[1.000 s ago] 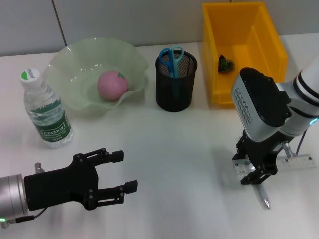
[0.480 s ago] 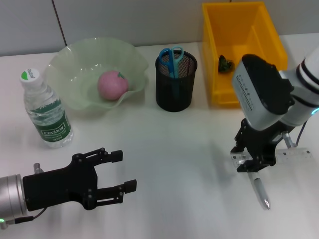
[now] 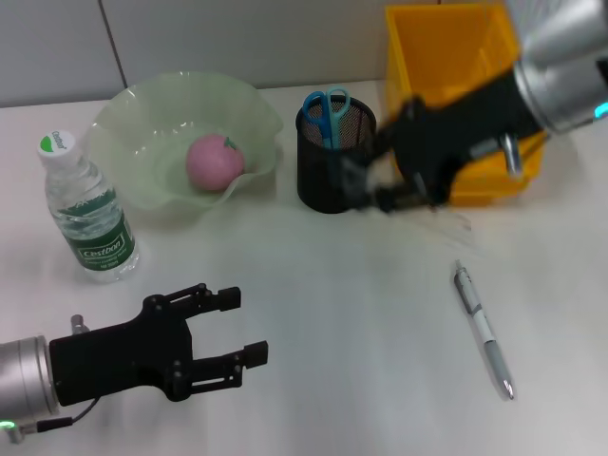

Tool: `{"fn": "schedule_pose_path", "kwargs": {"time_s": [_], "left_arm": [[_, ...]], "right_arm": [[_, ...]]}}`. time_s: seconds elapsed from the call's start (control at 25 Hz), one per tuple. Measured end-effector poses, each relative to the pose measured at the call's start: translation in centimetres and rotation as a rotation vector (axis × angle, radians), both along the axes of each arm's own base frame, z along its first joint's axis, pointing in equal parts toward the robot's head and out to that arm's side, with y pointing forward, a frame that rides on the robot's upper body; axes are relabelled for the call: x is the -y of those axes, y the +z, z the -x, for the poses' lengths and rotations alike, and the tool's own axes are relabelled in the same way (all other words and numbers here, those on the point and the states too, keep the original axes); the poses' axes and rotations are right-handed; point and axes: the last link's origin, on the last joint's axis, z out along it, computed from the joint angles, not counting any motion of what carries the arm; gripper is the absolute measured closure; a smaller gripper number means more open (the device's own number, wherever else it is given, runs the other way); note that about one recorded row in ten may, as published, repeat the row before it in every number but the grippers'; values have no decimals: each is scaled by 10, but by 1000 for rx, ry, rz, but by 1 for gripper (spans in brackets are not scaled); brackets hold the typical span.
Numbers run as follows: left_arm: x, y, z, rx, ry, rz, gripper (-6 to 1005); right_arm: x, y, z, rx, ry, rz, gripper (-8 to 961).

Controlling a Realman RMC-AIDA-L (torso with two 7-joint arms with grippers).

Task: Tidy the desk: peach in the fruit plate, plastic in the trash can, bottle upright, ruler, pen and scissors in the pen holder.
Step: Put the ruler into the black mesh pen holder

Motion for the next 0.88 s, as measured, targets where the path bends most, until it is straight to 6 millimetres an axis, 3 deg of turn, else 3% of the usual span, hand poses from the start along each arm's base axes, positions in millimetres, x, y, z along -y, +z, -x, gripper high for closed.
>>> {"fn": "schedule_pose_path", "kwargs": {"time_s": [0.16, 0.4, 0.88], "left_arm": [[1, -3, -2, 16, 10, 8, 188], [2, -5, -3, 41, 26, 7, 188], [2, -3, -2, 32, 13, -3, 188]], "right_arm": [[-9, 11, 15, -248, -11, -98, 573], [-32, 15, 18, -516, -122, -265, 571], [-60, -2, 3, -646, -281, -381, 566]]}}
